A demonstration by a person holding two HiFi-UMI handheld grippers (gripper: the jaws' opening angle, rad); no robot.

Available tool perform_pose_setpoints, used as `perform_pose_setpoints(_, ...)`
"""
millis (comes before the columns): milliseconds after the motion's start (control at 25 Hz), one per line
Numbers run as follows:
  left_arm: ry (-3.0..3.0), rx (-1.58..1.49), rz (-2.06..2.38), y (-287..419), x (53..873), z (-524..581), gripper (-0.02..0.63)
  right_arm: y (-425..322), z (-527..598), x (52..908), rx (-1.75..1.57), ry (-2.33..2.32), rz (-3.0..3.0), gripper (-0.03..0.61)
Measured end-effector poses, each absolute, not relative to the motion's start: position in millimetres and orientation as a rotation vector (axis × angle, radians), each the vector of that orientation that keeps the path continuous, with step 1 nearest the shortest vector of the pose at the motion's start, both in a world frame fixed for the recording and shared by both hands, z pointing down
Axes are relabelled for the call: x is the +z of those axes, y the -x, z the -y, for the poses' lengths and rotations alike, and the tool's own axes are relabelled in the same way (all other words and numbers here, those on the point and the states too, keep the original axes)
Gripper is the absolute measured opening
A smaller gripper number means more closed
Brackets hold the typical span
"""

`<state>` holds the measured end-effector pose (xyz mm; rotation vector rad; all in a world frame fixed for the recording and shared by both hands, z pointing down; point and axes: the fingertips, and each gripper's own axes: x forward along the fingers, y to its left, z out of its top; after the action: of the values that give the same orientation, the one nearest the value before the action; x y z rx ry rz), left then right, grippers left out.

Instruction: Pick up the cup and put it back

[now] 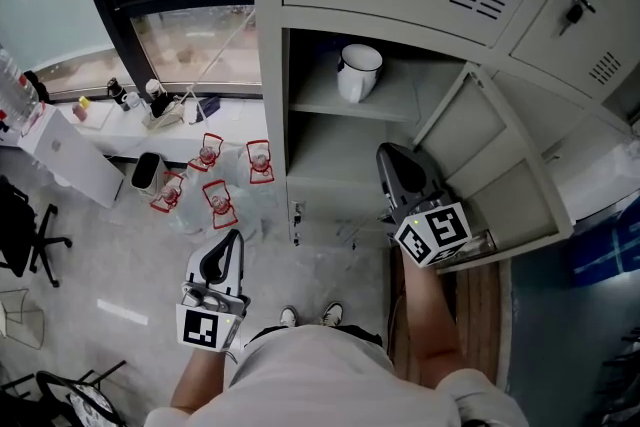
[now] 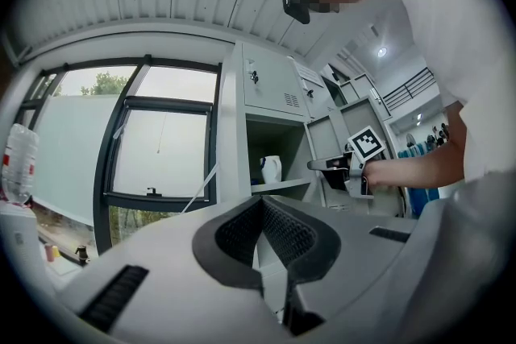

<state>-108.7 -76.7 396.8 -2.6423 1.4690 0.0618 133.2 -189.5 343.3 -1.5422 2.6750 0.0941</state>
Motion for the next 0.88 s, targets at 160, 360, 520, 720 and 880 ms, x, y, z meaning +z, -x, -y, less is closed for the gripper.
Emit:
perform_pose_setpoints(160,2.651,0.076,-1.464,107.4,395.0,78.5,0.021,-136.1,163.9,334.6,0.097,1.515,-2.640,0.018)
perform_pose_setpoints(360,2.655,0.079,-1.467,108.8,396.5,80.7,0.021,-152.4,140.8,331.7,0.132,1.593,-2.597,0.018)
perform_pose_setpoints(520,2.653,0.082,-1.468,110.0,398.0,81.7,0.021,-166.5,124.1,330.3,0.157,1.667,-2.549,0.018)
perform_pose_setpoints(720,2.649,0.107,-1.458,108.6,393.6,81.5,0.021,-174.0,99.6,333.0,0.174,1.748,-2.502,0.017)
perform_pose_setpoints(880,2.640,0.115,-1.471,114.7,392.6,80.8,0.021,-186.2,82.5,340.0,0.154,1.802,-2.444,0.017)
